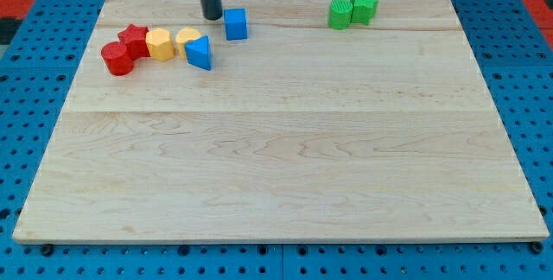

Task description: Push blue triangle in to blue cube

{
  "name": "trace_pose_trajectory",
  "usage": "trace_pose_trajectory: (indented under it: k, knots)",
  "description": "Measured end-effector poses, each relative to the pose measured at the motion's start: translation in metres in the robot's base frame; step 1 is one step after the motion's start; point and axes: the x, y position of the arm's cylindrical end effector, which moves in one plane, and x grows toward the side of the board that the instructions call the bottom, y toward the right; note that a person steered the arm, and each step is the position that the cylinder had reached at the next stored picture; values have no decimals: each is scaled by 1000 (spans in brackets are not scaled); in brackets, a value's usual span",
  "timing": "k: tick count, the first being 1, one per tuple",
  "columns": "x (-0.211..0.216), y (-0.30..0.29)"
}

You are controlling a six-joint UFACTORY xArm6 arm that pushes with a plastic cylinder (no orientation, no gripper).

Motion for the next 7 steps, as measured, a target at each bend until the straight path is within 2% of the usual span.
trace_pose_trajectory:
  k: [1,3,4,5,6,7]
  knots:
    - [27,46]
    - [121,130]
    - [164,112]
    - [182,59]
    - [166,-6]
    - [126,-55]
